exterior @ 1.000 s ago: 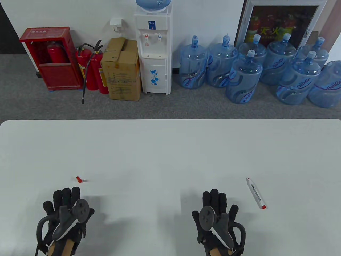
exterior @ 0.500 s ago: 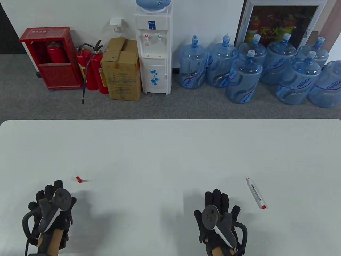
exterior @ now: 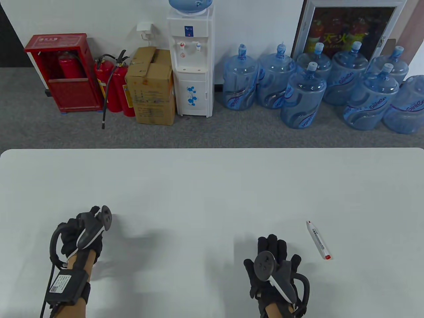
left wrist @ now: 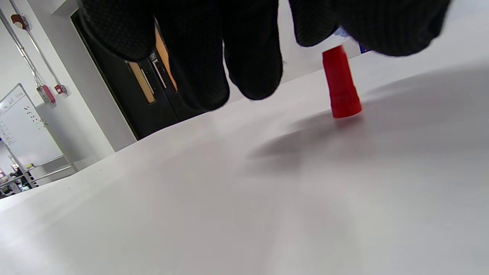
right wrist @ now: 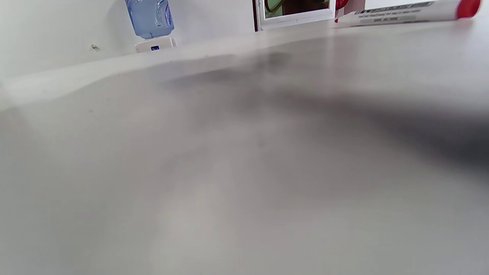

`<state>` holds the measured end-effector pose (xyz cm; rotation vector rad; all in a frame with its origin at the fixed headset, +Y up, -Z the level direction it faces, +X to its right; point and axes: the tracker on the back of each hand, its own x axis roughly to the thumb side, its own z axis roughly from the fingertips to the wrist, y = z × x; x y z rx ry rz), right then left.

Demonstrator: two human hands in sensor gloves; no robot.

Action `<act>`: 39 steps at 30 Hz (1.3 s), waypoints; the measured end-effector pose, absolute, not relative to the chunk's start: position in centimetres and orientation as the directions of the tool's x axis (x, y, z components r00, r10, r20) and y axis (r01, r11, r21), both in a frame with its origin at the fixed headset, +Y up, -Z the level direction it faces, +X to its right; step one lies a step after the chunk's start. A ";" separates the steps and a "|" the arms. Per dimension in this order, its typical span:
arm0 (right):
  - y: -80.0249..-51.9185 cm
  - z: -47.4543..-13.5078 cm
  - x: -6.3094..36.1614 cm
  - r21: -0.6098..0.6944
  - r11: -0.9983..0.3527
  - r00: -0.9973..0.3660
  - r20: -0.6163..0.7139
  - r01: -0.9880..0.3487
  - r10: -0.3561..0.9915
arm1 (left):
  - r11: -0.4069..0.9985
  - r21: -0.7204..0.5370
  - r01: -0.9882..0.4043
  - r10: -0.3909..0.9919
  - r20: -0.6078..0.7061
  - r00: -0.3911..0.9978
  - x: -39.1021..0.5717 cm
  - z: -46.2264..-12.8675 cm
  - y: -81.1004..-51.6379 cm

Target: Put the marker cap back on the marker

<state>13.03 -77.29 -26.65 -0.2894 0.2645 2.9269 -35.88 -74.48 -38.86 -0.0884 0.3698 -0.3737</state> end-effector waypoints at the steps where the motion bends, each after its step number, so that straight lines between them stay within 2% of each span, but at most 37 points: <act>1: -77.3 -26.7 13.0 0.160 -0.965 -0.963 -0.209 -0.206 0.171 | 0.932 -0.149 0.329 -0.361 -0.335 0.870 -35.8 -39.1 -74.5; 12: -77.1 -26.9 13.0 0.164 -0.966 -0.965 -0.205 -0.200 0.165 | 0.913 -0.179 0.368 -0.408 -0.328 0.852 -34.3 -40.1 -74.7; 23: -77.1 -27.1 13.2 0.168 -0.965 -0.964 -0.204 -0.203 0.168 | 0.917 -0.138 0.376 -0.400 -0.315 0.861 -34.0 -39.7 -74.2; 27: -77.1 -27.1 13.2 0.169 -0.964 -0.963 -0.206 -0.207 0.171 | 0.945 -0.099 0.313 -0.328 -0.318 0.889 -33.5 -39.2 -73.0; 30: -77.1 -27.1 13.3 0.171 -0.963 -0.963 -0.209 -0.209 0.172 | 0.974 -0.046 0.221 -0.225 -0.303 0.926 -32.7 -38.6 -71.6; 36: -76.9 -27.0 13.4 0.160 -0.963 -0.962 -0.203 -0.218 0.184 | 0.987 0.126 0.099 -0.080 -0.153 0.985 -29.7 -35.5 -69.1; 39: -76.8 -26.9 13.3 0.154 -0.963 -0.962 -0.197 -0.219 0.188 | 0.985 0.169 -0.016 0.036 -0.115 0.993 -28.5 -34.0 -68.5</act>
